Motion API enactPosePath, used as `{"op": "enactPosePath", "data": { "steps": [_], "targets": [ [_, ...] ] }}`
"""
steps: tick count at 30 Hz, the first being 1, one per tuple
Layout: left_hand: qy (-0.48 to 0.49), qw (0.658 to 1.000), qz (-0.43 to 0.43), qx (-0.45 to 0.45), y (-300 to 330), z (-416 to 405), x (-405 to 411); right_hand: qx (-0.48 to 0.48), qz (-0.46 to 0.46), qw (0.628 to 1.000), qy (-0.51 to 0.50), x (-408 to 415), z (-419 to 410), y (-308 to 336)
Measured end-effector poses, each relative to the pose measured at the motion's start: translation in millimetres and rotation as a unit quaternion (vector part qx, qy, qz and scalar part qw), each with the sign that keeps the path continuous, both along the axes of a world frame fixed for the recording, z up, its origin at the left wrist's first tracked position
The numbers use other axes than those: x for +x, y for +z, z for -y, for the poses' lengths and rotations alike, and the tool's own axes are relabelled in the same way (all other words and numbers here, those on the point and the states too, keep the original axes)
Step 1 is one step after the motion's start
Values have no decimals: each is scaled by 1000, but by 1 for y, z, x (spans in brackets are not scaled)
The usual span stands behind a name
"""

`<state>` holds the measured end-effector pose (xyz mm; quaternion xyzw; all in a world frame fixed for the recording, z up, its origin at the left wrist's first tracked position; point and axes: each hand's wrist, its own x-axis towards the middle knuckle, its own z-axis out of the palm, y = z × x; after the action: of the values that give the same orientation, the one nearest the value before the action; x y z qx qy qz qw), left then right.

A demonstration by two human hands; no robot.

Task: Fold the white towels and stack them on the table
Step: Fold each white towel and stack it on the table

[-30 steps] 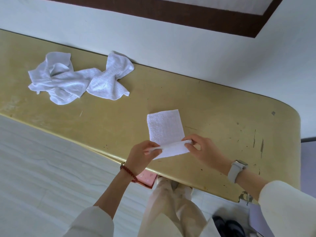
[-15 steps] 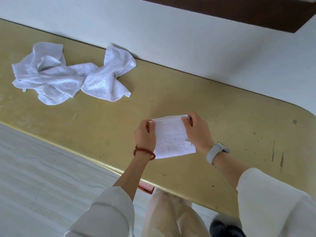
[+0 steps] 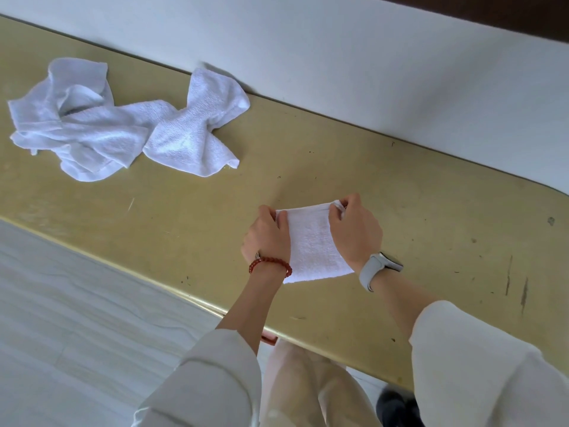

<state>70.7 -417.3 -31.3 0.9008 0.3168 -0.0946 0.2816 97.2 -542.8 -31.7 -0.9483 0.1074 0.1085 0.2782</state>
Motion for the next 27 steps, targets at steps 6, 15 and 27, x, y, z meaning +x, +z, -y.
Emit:
{"op": "enactPosePath", "data": {
  "steps": [6, 15, 27],
  "targets": [
    [-18, 987, 158, 11, 1, -3, -12, -108, 135, 984, 44, -8, 15, 4],
    [-300, 929, 138, 170, -41, 5, -44, -202, 158, 905, 340, -31, 18, -27],
    [-162, 976, 144, 21, -9, -4, -46, -82, 172, 951, 243, -37, 26, -12]
  ]
}}
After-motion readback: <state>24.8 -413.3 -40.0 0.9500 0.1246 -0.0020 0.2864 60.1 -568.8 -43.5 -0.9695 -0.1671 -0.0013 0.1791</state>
